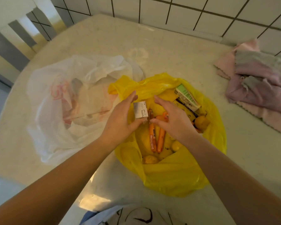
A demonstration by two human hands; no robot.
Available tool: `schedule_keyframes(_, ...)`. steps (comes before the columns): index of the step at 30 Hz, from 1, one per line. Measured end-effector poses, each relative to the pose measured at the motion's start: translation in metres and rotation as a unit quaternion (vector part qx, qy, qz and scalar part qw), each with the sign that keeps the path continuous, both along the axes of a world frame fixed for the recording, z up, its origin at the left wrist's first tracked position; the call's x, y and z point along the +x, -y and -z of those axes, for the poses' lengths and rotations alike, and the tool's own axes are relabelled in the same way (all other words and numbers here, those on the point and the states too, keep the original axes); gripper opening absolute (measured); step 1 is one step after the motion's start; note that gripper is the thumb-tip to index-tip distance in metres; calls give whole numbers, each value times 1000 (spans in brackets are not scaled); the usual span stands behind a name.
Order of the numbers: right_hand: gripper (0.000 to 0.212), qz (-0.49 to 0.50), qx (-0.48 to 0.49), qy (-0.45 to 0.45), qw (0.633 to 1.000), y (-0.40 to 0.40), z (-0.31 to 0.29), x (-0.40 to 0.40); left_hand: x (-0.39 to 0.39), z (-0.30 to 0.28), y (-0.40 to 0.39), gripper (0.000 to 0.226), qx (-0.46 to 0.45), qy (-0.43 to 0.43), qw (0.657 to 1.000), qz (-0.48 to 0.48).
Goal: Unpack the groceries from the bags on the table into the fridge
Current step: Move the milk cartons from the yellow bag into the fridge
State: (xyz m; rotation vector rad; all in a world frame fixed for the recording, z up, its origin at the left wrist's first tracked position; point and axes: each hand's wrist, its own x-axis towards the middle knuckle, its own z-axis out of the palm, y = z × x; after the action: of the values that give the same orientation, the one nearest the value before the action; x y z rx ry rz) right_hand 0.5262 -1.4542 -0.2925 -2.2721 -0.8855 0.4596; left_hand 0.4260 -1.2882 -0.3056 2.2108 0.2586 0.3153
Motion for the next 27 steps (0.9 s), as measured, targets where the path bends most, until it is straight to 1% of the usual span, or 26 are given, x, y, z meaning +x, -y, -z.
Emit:
schedule_keyframes(2,73,2,5,17,1000,24,-5,0,-1,-12,14,78,31,49,998,9)
schedule_keyframes(4,66,7,-5,49,999,56,-6,3,0,-20,33,68,55,73,995,51)
schedule_keyframes(6,56,32,-28,77,996,90,-5,6,0,-19,56,60,57,64,990,108)
schedule_keyframes(8,48,69,-51,81,993,118,-4,7,0,-11,78,54,52,41,984,162)
schedule_keyframes(11,44,92,-42,96,990,144,0,0,1,1,109,51,37,7,978,203)
schedule_keyframes(13,47,75,-56,102,990,150,6,-7,2,4,125,51,34,-13,975,218)
schedule_keyframes(16,49,13,-98,158,983,159,16,-12,5,4,142,55,44,-59,966,247)
schedule_keyframes(18,50,-6,-133,157,979,165,20,-13,4,3,150,53,62,-74,957,274)
schedule_keyframes(20,51,-7,-147,168,975,172,22,-13,1,1,156,51,78,-66,949,297)
schedule_keyframes(24,47,-19,-113,237,965,180,21,-16,-5,5,166,56,130,-45,941,308)
schedule_keyframes(27,45,-38,-125,241,962,189,24,-14,-11,10,172,57,157,-41,932,323)
